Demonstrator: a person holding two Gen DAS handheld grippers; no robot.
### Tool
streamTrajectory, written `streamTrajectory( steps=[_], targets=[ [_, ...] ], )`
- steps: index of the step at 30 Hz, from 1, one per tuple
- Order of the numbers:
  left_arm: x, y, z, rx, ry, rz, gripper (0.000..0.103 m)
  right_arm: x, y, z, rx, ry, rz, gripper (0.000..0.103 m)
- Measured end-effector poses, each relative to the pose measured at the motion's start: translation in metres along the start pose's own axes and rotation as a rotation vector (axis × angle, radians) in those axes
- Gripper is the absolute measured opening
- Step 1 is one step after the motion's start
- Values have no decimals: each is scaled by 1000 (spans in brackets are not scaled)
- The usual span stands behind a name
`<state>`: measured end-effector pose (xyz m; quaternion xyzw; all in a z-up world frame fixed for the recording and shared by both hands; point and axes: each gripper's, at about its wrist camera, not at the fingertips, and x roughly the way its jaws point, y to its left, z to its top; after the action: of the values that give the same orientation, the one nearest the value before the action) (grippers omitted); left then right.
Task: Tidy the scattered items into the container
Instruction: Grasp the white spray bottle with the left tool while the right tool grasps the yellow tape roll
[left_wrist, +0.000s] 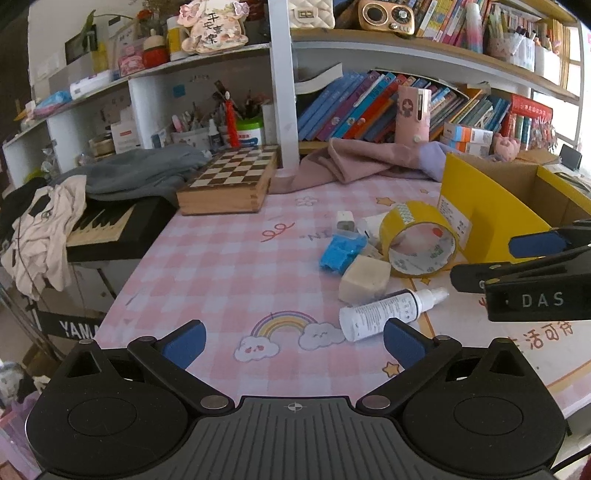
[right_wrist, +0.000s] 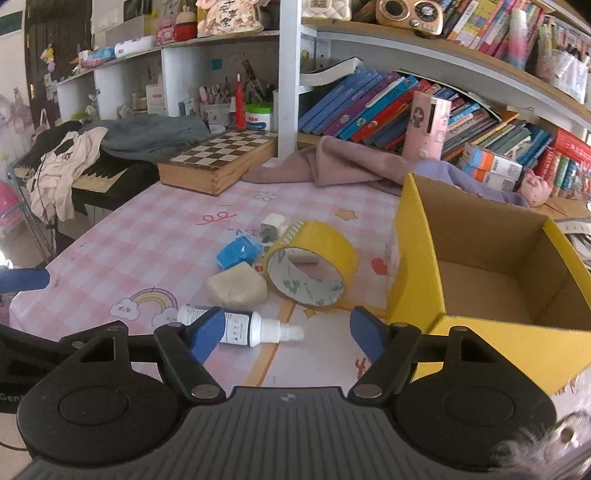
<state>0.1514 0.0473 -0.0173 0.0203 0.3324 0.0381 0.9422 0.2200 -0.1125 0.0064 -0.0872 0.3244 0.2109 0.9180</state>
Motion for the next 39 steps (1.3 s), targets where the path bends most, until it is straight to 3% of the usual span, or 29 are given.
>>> streamTrajectory(
  steps=[7, 10, 15, 20, 22, 24, 25, 27, 30, 39],
  targets=[
    [24, -5, 4, 30, 30, -27, 94, 22, -2, 9, -16, 33, 21, 70],
    [32, -14, 6, 72, 27, -75, 94, 29, -4, 14, -8, 36, 23, 70],
    [46, -40, 12, 235, 4, -147, 94, 40, -7, 23, -9, 43, 24, 71],
    [73, -58, 19, 328, 65, -166, 90, 47, -6, 34, -52, 35, 24, 71],
    [83, -62, 19, 344, 94, -175, 84, 48, -5, 38, -87, 18, 4, 73],
    [91, -65, 19, 351, 139, -199, 68, 51, -5, 43, -127, 13, -24, 76],
    [94, -65, 19, 350, 163, -212, 65, 53, -6, 45, -142, 15, -35, 79],
    [94, -66, 18, 350, 190, -218, 51, 61, -10, 49, -156, 42, -41, 82],
    [86, -62, 16, 323, 222, -269, 37, 75, -16, 52, -156, 101, -46, 82],
    [84, -77, 12, 372, 231, -303, 33, 105, -11, 58, -241, 136, -60, 79]
  ],
)
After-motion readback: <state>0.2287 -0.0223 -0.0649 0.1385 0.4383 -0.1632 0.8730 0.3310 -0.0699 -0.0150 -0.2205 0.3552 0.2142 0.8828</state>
